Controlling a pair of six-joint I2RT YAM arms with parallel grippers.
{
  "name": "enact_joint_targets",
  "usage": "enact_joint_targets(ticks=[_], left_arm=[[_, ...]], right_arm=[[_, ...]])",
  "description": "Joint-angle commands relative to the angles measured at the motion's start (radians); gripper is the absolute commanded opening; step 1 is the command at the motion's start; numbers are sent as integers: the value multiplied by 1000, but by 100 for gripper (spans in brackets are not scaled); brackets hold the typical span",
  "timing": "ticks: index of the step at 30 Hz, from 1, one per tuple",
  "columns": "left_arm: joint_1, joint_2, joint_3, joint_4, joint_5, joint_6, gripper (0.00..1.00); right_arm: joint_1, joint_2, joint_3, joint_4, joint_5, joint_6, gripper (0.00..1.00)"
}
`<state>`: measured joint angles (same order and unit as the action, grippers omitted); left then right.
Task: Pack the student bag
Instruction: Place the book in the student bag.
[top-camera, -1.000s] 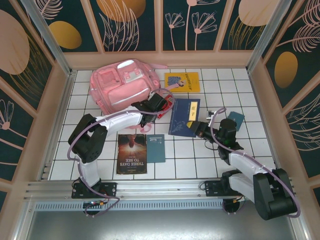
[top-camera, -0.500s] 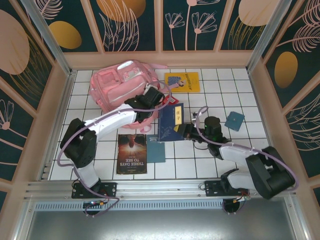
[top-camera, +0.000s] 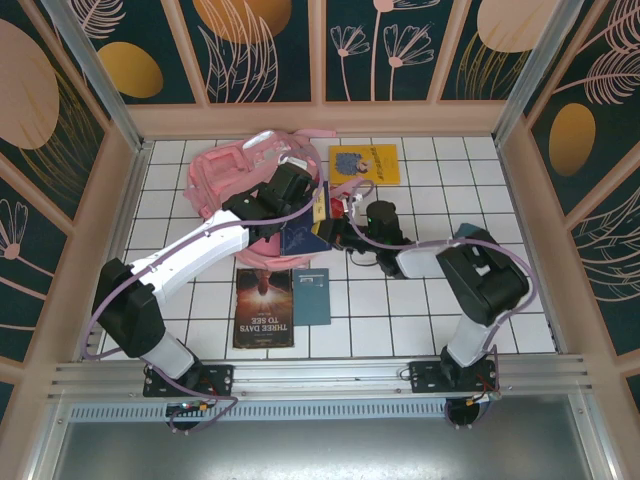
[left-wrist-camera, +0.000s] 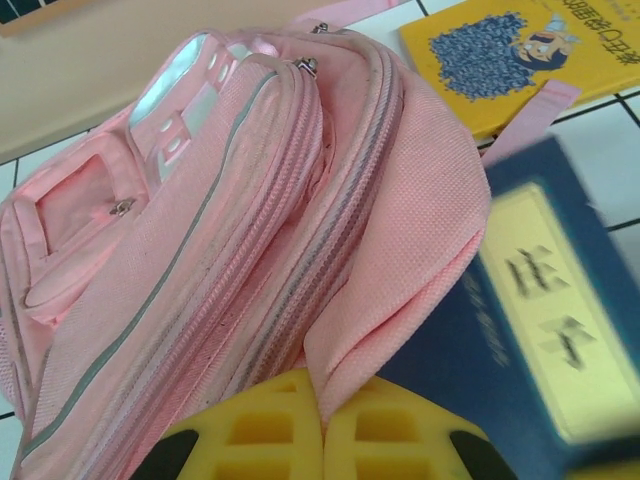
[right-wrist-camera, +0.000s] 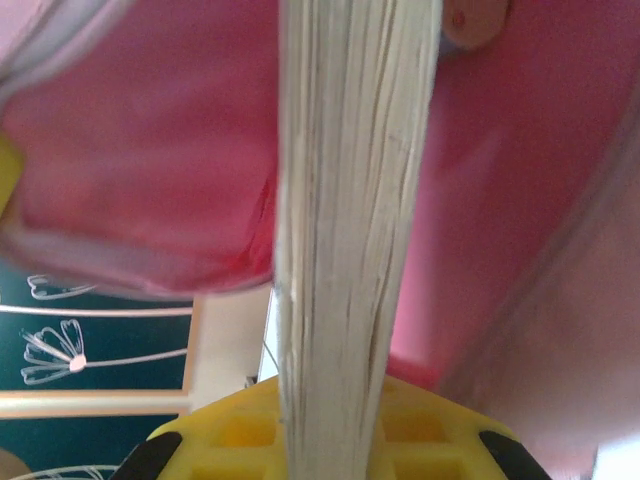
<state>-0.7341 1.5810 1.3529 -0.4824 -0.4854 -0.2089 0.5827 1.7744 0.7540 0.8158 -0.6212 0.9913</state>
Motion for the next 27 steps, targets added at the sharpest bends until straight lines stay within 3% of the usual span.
enact_joint_targets(ticks=[1,15,18,20,21,23,27], left_arm=[[-14,-60,-1,71,38,-17,0],[-13,-60,-15,97,128,-16,0],[-13,-58,-12,96,134,-16,0],[-13,-61,-14,96,134,-16,0],[-13,-61,-14,96,134,-16,0],[-13,-66,-15,96,126,-16,0],[-14,-63,-17,91,92,-13,0]], right_arm=[[11,71,112,79,17,34,0],[84,369,504,14,99,100,0],[94,422,590,-30,105,104,4],[101,455,648,-61,95,103,16],[102,472,679,-81,81,104,32],[106,482,714,-118,61,89,51],[104,418,661,-185,98,24,67]])
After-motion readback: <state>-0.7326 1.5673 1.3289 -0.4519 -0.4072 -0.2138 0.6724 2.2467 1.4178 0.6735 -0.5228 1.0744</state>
